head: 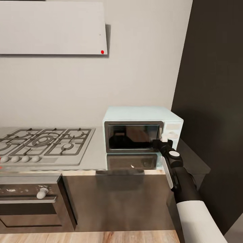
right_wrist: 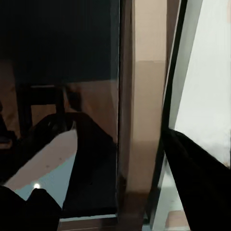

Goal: In the kitchen, take the popcorn bag from the countertop, put it into the microwave, and heat it until the popcorn is cooked so the cooked popcorn ends up inside the bag.

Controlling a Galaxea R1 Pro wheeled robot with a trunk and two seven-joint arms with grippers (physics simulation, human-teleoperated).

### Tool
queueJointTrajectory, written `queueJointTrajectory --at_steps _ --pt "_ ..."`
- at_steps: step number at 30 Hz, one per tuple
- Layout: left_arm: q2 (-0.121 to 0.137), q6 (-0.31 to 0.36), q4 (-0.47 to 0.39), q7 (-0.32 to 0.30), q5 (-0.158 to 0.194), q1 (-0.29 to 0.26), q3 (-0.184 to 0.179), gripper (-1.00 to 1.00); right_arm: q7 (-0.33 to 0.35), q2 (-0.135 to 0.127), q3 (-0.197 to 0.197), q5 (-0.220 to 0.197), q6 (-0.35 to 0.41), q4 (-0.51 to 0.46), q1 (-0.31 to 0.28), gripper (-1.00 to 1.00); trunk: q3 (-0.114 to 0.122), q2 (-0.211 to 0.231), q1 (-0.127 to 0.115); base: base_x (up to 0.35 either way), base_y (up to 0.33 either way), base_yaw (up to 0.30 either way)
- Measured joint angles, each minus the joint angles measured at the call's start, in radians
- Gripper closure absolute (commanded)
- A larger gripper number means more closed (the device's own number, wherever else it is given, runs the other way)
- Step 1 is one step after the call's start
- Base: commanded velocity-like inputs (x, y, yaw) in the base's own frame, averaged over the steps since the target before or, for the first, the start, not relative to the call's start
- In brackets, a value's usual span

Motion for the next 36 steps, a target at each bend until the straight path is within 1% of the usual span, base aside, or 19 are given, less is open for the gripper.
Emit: queueJointTrajectory --at_steps 2,4,17,24,25,32,36 --pt "0.0 0.0 -0.001 0.0 0.0 0.0 0.0 -1.0 -0.004 -0.001 -0.004 0.024 0.002 0.0 0.0 1.0 0.0 0.0 0.0 0.0 0.0 0.0" --pt "0.0 0.0 -0.001 0.0 0.0 0.0 0.0 -1.0 -0.004 0.0 -0.005 0.027 0.003 0.0 0.0 1.0 0.0 0.0 0.0 0.0 0.0 0.0" --pt "-0.001 0.001 0.0 0.0 0.0 0.0 0.0 -1.0 -0.018 0.0 -0.001 0.006 0.003 -0.001 0.0 1.0 0.0 0.0 0.0 0.0 0.0 0.0" --pt "-0.002 0.004 0.0 0.0 0.001 0.0 -0.001 -1.0 -0.024 -0.001 -0.002 0.013 0.005 -0.001 0.0 1.0 0.0 0.0 0.0 -0.003 0.0 0.0" --pt "-0.002 0.003 0.0 0.0 0.002 0.0 -0.001 -1.0 -0.024 -0.001 -0.002 0.016 0.005 -0.001 0.0 1.0 0.0 0.0 0.0 -0.133 0.0 0.0" --pt "-0.002 -0.002 0.0 0.0 0.0 0.0 0.0 -1.0 -0.022 0.0 0.003 -0.018 0.001 -0.001 0.0 1.0 0.0 0.0 0.001 -0.341 0.0 0.0" --pt "-0.002 -0.002 0.0 0.0 0.0 0.0 0.0 -1.0 -0.02 0.0 0.017 -0.019 0.001 -0.001 0.0 1.0 0.0 0.0 0.0 -0.214 0.0 0.0"
